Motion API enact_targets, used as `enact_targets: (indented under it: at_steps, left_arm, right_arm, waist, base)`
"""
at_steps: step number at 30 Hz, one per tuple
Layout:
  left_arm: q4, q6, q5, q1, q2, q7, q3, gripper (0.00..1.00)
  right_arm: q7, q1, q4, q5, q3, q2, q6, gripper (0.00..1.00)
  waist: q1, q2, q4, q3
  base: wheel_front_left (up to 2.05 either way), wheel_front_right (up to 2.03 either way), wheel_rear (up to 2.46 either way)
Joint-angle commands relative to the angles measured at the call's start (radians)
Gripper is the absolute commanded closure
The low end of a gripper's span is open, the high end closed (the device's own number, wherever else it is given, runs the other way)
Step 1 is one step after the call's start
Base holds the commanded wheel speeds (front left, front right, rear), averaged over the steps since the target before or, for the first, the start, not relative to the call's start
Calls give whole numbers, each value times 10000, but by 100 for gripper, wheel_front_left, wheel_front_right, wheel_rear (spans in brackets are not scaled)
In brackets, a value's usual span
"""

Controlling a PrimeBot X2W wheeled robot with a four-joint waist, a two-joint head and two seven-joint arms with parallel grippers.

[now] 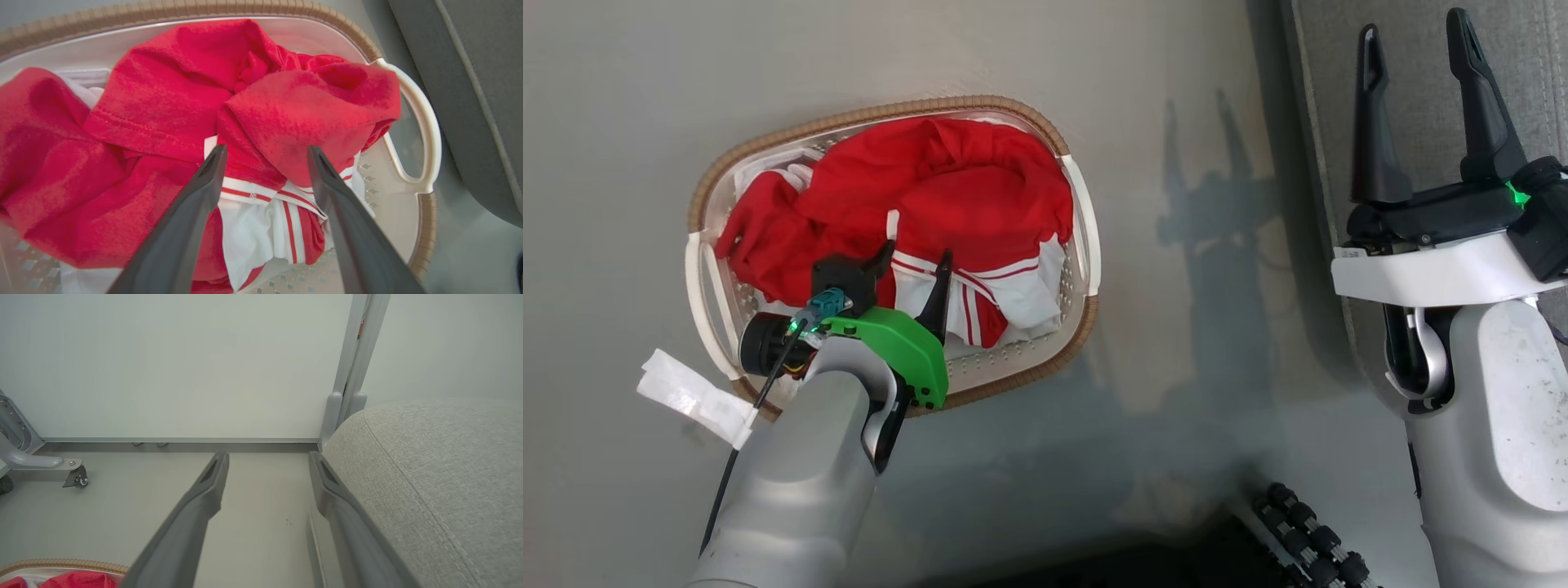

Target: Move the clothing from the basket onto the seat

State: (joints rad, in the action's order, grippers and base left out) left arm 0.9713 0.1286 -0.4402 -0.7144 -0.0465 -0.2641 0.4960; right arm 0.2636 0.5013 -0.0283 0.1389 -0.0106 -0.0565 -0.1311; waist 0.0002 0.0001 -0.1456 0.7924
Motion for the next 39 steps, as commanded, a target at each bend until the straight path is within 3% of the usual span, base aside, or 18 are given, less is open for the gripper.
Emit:
enact_targets:
  at_steps: [1,10,22,23,24,31,39]
  left_arm:
    - [157,19,-211,-316,-64,-7,141,0]
    - [521,27,-1603,-890,-69,-7,1445,0]
    - [-135,29,-2780,-1607,-246,-7,1933,0]
    - [-127,29,-2800,-1628,-238,-7,1966,27]
    - [-82,29,-2720,-1675,-265,-7,2013,100]
    - [-544,28,-2590,-1259,-336,-8,1938,100]
    - [-1580,28,-1907,20,-757,-7,1476,100]
  right_arm:
    - [17,64,-93,55,-47,-4,6,0]
    - [17,-111,-408,7,-198,-62,6,0]
    - [17,-105,-500,98,-450,-23,8,0]
    - [17,-96,-482,114,-475,-18,6,0]
    - [17,-78,-463,117,-497,-12,8,0]
    - [17,-72,-275,117,-438,2,8,0]
    - [17,-253,399,31,-809,22,8,0]
  waist:
    - [-2,-1,-333,651]
    - [-2,-1,-464,1130]
    - [-2,-1,-594,1488]
    - [-2,-1,-607,1485]
    - [-2,-1,-621,1470]
    - [-2,-1,-549,1003]
    - [-2,-1,-520,-502]
  base:
    - [0,0,0]
    - [0,0,0]
    - [0,0,0]
    - [0,0,0]
    - [0,0,0]
    - [0,0,0]
    - [0,0,0]
